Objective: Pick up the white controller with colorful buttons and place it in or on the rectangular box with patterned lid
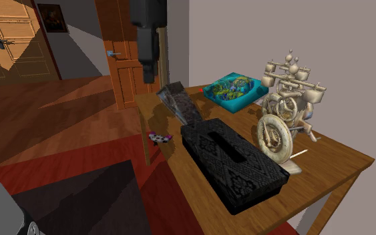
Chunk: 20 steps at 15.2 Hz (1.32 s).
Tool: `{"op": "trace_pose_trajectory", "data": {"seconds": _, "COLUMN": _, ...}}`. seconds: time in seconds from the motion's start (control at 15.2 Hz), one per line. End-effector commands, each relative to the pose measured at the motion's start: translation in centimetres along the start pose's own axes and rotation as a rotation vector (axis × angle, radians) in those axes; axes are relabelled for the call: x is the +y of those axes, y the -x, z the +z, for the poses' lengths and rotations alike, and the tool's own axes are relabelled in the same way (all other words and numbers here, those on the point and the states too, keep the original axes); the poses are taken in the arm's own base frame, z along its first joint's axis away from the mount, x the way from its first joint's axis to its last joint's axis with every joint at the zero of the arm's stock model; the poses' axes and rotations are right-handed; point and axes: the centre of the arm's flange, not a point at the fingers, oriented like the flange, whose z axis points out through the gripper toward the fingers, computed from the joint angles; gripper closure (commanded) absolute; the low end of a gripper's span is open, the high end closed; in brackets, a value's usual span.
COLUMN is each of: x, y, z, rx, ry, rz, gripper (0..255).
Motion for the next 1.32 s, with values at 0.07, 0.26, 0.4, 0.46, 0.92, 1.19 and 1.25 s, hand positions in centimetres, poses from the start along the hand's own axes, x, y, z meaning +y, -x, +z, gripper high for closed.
{"op": "trace_pose_trajectory", "data": {"seconds": 0.07, "x": -3.0, "y": -0.2, "z": 2.8, "rx": -0.023, "ry": 0.008, "rz": 0.049, "gripper": 0}}
{"op": "trace_pose_trajectory", "data": {"seconds": 0.26, "x": -6.1, "y": -0.4, "z": 5.4, "rx": -0.046, "ry": 0.016, "rz": 0.096, "gripper": 0}}
{"op": "trace_pose_trajectory", "data": {"seconds": 0.4, "x": -8.1, "y": -0.6, "z": 7.2, "rx": -0.061, "ry": 0.022, "rz": 0.127, "gripper": 0}}
{"op": "trace_pose_trajectory", "data": {"seconds": 0.46, "x": -9.1, "y": -0.7, "z": 8.1, "rx": -0.069, "ry": 0.024, "rz": 0.143, "gripper": 0}}
{"op": "trace_pose_trajectory", "data": {"seconds": 0.92, "x": -16.0, "y": -1.7, "z": 14.5, "rx": -0.123, "ry": 0.044, "rz": 0.252, "gripper": 0}}
{"op": "trace_pose_trajectory", "data": {"seconds": 1.19, "x": -19.9, "y": -2.4, "z": 18.2, "rx": -0.153, "ry": 0.055, "rz": 0.314, "gripper": 0}}
{"op": "trace_pose_trajectory", "data": {"seconds": 1.25, "x": -20.8, "y": -2.6, "z": 19.1, "rx": -0.161, "ry": 0.058, "rz": 0.329, "gripper": 0}}
